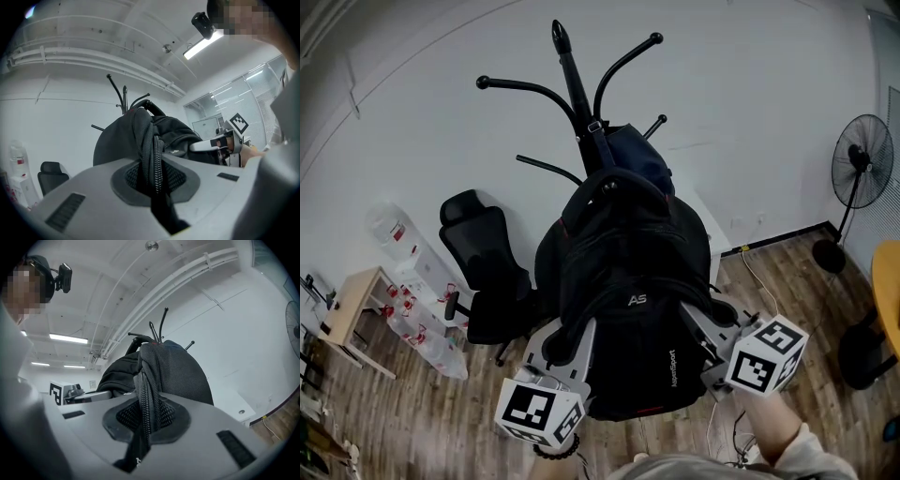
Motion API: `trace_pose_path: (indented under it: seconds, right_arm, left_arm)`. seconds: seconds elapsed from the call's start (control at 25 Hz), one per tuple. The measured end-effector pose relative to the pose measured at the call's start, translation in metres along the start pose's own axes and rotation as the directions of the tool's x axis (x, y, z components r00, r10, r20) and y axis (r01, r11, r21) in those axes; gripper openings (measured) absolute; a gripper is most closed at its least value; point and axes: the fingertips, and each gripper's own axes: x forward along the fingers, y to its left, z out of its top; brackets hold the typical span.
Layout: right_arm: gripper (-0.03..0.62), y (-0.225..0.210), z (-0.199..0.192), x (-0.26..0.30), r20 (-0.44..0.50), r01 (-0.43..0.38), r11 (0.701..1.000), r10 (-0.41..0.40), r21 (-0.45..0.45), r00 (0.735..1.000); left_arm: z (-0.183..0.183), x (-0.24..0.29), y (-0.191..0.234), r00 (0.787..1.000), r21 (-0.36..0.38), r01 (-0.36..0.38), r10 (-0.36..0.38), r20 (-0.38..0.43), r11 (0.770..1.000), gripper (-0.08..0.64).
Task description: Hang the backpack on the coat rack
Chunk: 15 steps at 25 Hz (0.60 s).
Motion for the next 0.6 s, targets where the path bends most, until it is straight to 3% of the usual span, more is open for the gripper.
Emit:
trace_pose_path:
  seconds: [0.32,0.6]
  right_arm:
    - [0.032,-0.028,-0.028,0.031,-0.051,0.048,0.998,-0.046,0.044,0.998]
    - [0.032,-0.042,-0.041,0.047,-0.035,0.083,0.996,-0.081,0.041,0.996]
  left_arm:
    - [-0.038,0.026,0.024,0.999,-0.026,0.01,-0.011,-0.036,1.0,0.034]
    - [-0.059,0.042,0.039,1.0,-0.015,-0.004,0.004,0.002,1.0,0.034]
